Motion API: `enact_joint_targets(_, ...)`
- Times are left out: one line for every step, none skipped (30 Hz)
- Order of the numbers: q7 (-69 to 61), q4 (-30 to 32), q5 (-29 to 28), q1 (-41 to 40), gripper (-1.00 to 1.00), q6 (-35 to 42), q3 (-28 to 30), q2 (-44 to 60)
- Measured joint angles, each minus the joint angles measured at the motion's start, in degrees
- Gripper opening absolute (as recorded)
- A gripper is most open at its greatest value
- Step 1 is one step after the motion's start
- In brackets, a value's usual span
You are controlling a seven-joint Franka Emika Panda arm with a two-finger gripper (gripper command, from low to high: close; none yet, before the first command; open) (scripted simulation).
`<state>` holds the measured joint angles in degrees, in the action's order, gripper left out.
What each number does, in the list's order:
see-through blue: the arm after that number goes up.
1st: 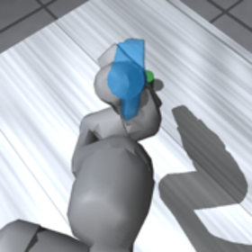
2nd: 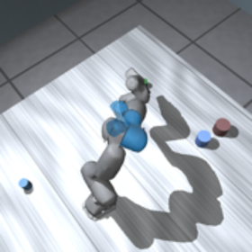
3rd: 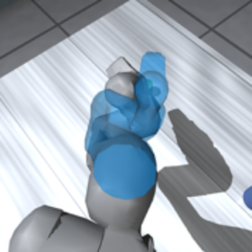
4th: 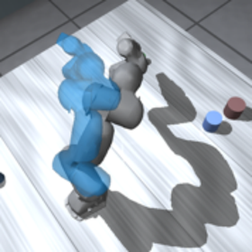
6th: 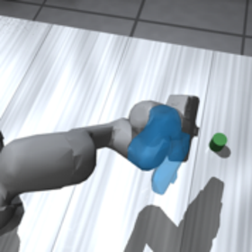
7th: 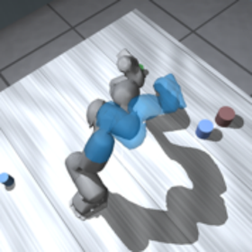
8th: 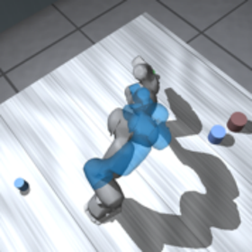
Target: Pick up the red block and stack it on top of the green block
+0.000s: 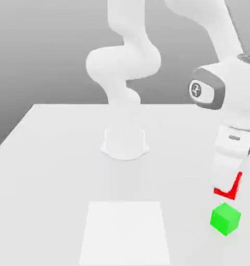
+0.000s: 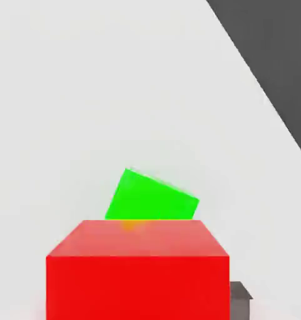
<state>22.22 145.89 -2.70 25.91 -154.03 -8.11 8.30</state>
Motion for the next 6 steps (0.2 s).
enact_joint_targets(0.48,-0.22,-0.73,0.24,-1.00,-1.77,0.34,2.01)
enact_joint_targets(0.93,-0.37,-1.40,0.57,-1.00,-3.64,0.79,4.04)
enact_joint_targets(1.28,-0.47,-1.89,0.80,1.00,-4.84,1.10,5.35)
enact_joint_targets(1.28,-0.47,-1.89,0.80,1.00,-4.84,1.10,5.35)
enact_joint_targets(1.28,-0.47,-1.89,0.80,1.00,-4.84,1.10,5.35)
enact_joint_targets(1.28,-0.47,-1.89,0.80,1.00,-4.84,1.10,5.35)
